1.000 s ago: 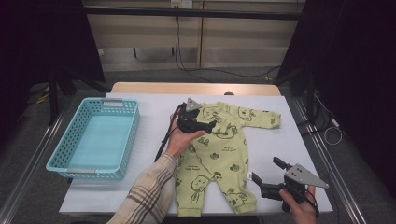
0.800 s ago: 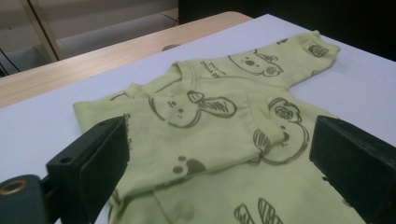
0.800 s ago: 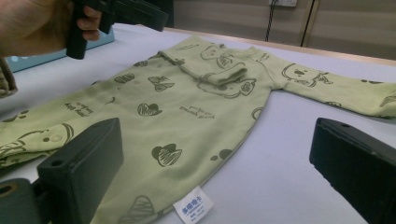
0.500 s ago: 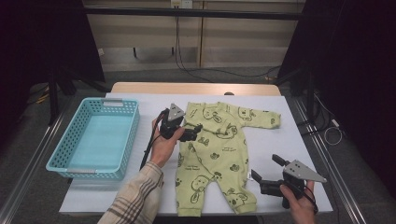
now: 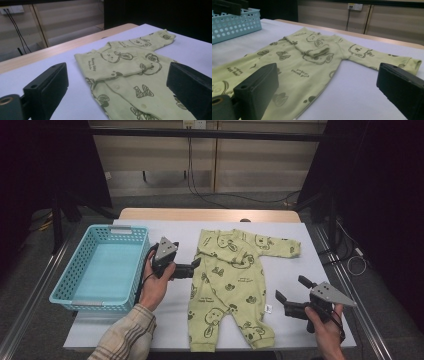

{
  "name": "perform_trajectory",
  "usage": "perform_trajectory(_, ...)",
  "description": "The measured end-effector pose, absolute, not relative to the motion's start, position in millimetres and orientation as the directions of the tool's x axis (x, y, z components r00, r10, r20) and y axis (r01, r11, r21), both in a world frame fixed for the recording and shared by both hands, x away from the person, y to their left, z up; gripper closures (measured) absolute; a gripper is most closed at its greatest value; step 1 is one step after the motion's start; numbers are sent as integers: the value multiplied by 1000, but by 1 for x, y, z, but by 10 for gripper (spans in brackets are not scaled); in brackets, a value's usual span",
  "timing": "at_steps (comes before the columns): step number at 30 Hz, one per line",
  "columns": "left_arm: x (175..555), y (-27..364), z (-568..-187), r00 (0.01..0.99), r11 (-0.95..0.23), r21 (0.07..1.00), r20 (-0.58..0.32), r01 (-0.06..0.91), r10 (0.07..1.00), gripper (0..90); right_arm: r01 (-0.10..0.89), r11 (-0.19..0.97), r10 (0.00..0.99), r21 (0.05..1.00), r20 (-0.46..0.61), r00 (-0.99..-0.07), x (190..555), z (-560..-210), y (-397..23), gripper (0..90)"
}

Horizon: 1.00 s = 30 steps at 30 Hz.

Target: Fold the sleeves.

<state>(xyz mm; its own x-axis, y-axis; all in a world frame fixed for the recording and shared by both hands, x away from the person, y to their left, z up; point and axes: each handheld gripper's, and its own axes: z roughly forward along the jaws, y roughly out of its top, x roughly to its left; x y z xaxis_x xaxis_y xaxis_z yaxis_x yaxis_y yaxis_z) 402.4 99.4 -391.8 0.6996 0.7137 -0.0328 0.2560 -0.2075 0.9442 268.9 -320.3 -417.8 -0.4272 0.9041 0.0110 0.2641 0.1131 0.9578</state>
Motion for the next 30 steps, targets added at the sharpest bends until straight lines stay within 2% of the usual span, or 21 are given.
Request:
perform_trajectory(1,400,102,-391,690,-192,944,-50,270,722,17,262,114,906,958,8,-423,271,-416,-322,33)
perform_trajectory(3,393,107,-388,677,-191,951,-27,245,736,17,256,118,906,960,2,-423,276,-412,-324,44)
perform_trajectory(6,385,114,-387,687,-176,954,-40,242,726,18,251,124,906,960,-7,-423,284,-407,-326,45)
perform_trajectory(10,372,123,-388,707,-189,959,-17,212,707,21,247,124,911,961,-12,-413,295,-402,-331,38)
perform_trajectory(15,361,131,-388,676,-184,959,-9,214,737,21,240,131,919,962,-27,-394,308,-399,-338,37)
perform_trajectory(19,351,138,-389,699,-186,957,-24,223,714,20,258,133,925,957,-27,-378,317,-400,-343,35)
perform_trajectory(20,348,141,-390,687,-207,956,7,210,727,20,253,132,925,958,-28,-379,320,-401,-344,34)
perform_trajectory(30,328,165,-385,640,-152,968,-13,201,768,26,314,128,947,941,-21,-321,351,-406,-358,42)
